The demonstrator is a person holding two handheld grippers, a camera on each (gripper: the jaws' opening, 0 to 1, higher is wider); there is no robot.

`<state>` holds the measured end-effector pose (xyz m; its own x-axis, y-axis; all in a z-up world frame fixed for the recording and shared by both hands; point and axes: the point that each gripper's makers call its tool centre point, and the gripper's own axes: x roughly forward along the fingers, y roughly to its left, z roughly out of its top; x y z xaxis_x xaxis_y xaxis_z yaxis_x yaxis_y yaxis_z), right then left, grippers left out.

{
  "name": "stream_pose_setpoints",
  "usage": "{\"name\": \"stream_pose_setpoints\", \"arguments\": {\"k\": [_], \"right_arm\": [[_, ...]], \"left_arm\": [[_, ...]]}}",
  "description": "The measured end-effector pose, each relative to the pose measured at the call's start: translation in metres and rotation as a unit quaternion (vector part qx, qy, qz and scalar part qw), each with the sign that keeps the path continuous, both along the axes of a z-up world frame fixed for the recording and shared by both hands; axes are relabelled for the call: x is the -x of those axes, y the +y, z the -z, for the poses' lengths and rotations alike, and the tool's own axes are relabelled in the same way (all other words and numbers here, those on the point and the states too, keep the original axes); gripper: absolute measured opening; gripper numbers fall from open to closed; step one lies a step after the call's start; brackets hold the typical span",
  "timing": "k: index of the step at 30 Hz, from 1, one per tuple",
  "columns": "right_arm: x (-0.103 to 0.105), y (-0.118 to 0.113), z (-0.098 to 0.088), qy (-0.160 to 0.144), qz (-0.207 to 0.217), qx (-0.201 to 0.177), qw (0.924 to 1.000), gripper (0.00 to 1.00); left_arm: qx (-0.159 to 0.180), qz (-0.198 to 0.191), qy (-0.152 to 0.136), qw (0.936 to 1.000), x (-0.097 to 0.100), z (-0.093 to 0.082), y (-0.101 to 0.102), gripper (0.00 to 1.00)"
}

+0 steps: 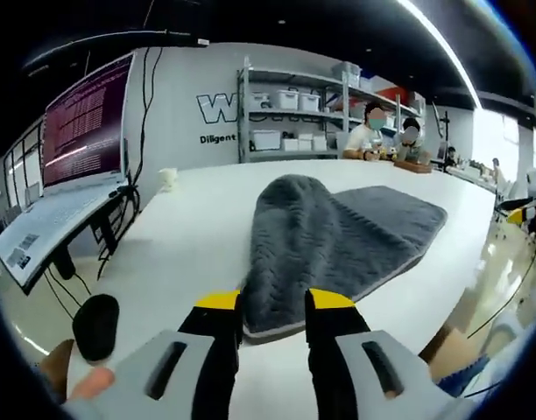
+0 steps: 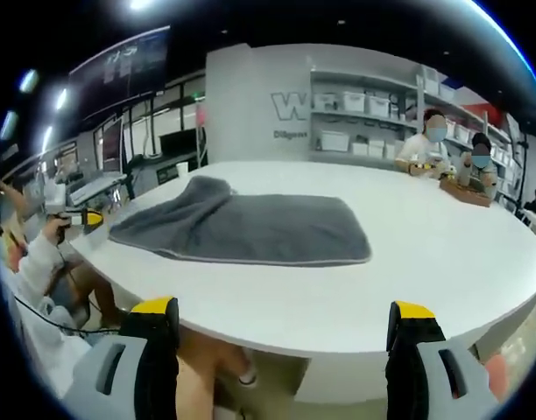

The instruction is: Open the folded towel by lifting each exposed corner and separating the folded layers until the towel lies flat within the target outline without major curled edges

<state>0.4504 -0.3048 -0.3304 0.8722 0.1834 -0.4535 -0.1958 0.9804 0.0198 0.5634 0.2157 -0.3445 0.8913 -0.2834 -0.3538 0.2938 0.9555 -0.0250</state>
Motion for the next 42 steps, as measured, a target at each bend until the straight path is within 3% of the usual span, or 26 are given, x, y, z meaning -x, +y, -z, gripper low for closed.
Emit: {"name": "stream_pose_setpoints", "arguments": {"k": [5,10,17,25,29,42], "right_arm": [[-0.004,0.013,0.002,0.005,-0.008,0.008,0.9999,0.99],[-0.007,0.017,0.007,0.017,-0.007,0.034,0.9993,0.99],[-0.015,0.035,0.002,0.023,-0.020,0.045,0.9985,0.99],[-0.034,0.055,-0.012,0.018,-0.047,0.061,0.9969,0.99],[-0.042,0.069,-0.016,0.027,-0.062,0.066,0.9955,0.99],[-0.076,0.120,-0.031,0.020,-0.126,0.086,0.9881,0.99]], "left_arm": [[0.024,0.017,-0.008,0.9995,0.001,-0.006,-0.001,0.36],[0.005,0.032,-0.029,0.9991,0.003,-0.021,-0.003,0.39],[0.021,0.080,-0.037,0.9959,0.009,-0.039,-0.024,0.57],[0.047,0.125,-0.032,0.9905,0.012,-0.043,-0.044,0.69],[0.065,0.131,-0.026,0.9890,0.009,-0.043,-0.044,0.78],[0.094,0.166,-0.018,0.9815,0.023,-0.039,-0.049,0.89]]}}
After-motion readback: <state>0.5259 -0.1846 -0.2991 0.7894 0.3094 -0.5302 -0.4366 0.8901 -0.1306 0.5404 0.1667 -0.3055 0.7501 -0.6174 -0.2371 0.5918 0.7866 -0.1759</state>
